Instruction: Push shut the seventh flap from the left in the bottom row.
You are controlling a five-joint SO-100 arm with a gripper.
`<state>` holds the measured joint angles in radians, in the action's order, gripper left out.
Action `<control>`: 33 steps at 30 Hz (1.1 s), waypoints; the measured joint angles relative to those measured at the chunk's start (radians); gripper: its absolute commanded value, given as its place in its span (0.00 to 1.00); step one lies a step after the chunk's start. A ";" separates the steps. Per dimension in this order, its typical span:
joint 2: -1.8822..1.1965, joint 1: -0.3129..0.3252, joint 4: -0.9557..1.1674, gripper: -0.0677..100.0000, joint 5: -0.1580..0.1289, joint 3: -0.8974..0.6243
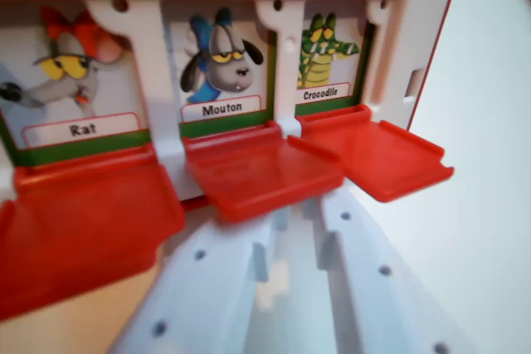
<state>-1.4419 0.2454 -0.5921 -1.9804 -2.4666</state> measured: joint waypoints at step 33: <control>0.000 -0.003 0.005 0.02 0.031 0.061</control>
<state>-1.4419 0.2424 -0.5875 -1.9497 -2.4053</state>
